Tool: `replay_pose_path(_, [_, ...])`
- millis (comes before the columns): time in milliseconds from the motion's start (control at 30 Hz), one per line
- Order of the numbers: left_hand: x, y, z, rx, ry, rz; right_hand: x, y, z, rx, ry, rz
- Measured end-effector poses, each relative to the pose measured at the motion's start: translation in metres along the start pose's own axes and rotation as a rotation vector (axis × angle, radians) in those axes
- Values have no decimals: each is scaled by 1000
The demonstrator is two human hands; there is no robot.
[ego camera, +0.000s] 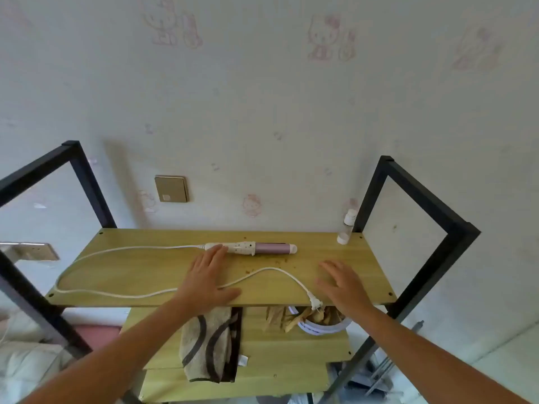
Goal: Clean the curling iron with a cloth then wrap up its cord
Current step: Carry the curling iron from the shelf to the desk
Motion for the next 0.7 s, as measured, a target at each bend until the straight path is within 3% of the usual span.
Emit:
replay_pose_path(100, [27, 23, -2, -9, 77, -27, -4, 8, 9, 9, -263, -105])
replay_pose_path(233, [41, 43, 2, 59, 144, 20, -8, 7, 21, 2, -399, -182])
replay_pose_path(567, [9, 69, 16, 294, 371, 111, -12, 10, 21, -18, -437, -186])
replay_pose_path(700, [2, 67, 19, 298, 414, 103, -13, 10, 22, -22, -423, -194])
Point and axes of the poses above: each hand's wrist, its own y-axis towards the middle knuckle, its own z-axis out of the palm, x = y × z, the point moved 6 cm from there along y, towards the middle knuckle, and after that the axes turned 6 degrees about -x, right-handed, at the moved point
